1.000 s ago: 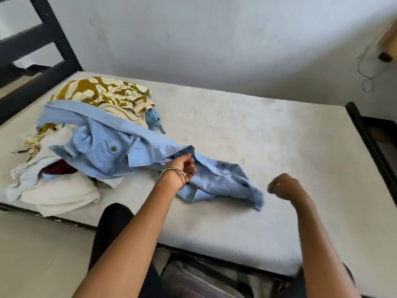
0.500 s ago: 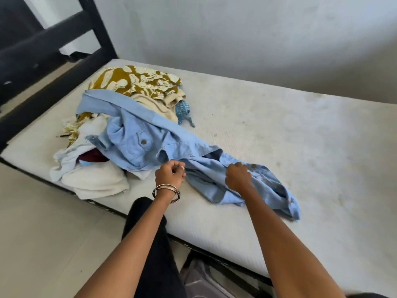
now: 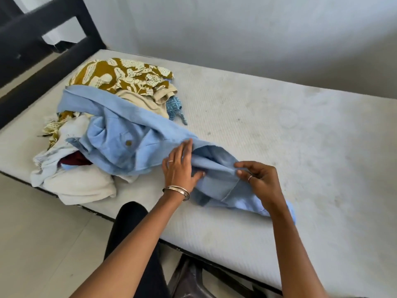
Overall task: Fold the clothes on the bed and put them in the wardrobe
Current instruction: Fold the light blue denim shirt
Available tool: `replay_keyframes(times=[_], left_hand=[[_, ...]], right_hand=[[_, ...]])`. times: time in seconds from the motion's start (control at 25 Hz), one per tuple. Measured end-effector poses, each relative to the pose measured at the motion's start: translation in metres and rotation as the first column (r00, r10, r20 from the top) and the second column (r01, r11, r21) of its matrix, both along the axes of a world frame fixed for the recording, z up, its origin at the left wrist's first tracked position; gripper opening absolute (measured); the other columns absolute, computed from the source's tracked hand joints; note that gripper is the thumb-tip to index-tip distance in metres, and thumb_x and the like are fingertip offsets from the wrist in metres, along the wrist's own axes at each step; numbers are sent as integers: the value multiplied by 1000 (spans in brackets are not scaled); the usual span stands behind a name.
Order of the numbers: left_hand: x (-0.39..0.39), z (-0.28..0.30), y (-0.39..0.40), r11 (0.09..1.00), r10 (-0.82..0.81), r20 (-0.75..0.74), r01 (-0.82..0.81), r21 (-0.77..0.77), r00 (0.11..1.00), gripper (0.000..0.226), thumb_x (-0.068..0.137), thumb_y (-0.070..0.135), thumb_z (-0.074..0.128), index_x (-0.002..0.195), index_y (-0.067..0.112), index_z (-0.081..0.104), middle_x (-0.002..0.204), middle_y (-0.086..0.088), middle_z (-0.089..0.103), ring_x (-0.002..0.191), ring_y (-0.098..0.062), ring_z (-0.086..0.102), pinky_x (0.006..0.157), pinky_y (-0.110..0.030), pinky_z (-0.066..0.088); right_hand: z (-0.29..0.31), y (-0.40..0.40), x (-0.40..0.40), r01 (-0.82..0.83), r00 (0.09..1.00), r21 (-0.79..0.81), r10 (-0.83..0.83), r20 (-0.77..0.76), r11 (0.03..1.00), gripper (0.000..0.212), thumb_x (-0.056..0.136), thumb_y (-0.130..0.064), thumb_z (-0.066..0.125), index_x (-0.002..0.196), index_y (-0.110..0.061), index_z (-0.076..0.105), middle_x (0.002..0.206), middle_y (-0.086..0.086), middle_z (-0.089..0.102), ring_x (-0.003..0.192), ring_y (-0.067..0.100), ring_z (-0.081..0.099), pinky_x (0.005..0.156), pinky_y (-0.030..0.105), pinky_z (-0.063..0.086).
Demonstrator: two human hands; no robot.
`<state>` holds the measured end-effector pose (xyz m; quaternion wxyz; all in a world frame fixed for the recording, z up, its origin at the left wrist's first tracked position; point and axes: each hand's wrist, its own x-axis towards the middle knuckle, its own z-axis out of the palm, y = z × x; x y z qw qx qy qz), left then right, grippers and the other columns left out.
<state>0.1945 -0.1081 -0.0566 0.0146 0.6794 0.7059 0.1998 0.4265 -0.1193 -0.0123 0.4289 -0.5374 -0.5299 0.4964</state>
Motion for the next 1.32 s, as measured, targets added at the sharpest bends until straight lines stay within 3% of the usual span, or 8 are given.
replay_keyframes(times=[0.32,0.48,0.64,0.8,0.88,1.0,1.12,1.32], left_hand=[[18,82,25,980,-59,-200,18,-198,978,38,79,17,64,112,36,62,115,8,60,116,-20,52,105,-51,23],[46,104,10,835,-298,327,411,-367,897,42,71,28,83,105,23,60,95,0,65,90,-19,61,74,-29,46],[78,118,-10,528,-543,303,599,-603,783,43,67,45,83,96,21,61,89,0,64,82,-18,59,72,-32,46],[51,156,-12,333,-419,711,824,-459,565,40,71,34,81,89,1,70,77,-6,64,70,-14,57,64,-26,45],[36,162,-8,506,-202,867,806,-306,456,42,69,29,81,89,-6,67,72,-6,65,64,-11,59,59,-23,47],[24,134,4,847,-204,258,303,-437,944,23,75,19,76,95,9,71,78,-4,66,72,-16,63,63,-26,46],[10,89,-10,945,46,93,-13,-328,995,10,78,15,68,87,12,71,90,-15,69,89,-35,63,70,-35,49],[-14,66,-32,941,243,862,106,-320,446,28,74,6,80,96,20,70,86,-3,67,79,-19,62,64,-27,55]], right_hand=[[79,-51,122,391,919,219,-392,-38,894,24,83,6,68,87,-17,76,79,-12,75,80,2,66,76,13,48],[93,-75,154,665,744,220,-658,-112,714,25,82,-1,59,91,-18,75,82,-7,72,83,6,64,79,15,48],[98,-83,185,434,746,234,-493,447,870,37,81,4,51,79,-26,73,72,-4,68,65,12,57,58,17,43],[115,-96,210,469,849,191,-500,171,862,37,82,8,49,93,-15,76,60,6,55,49,13,44,48,17,37],[106,-79,205,459,834,167,-488,257,872,34,86,9,52,108,-9,71,59,6,52,45,11,42,44,18,37],[68,-49,178,449,683,178,-465,564,876,32,85,5,58,113,-8,69,70,10,65,63,23,61,63,28,50],[45,-48,157,619,640,178,-623,449,765,35,84,3,53,109,-12,72,94,14,72,88,31,66,78,29,48],[49,-61,155,648,598,145,-618,510,747,17,87,-8,67,104,-6,69,82,19,70,76,32,65,83,34,51]])
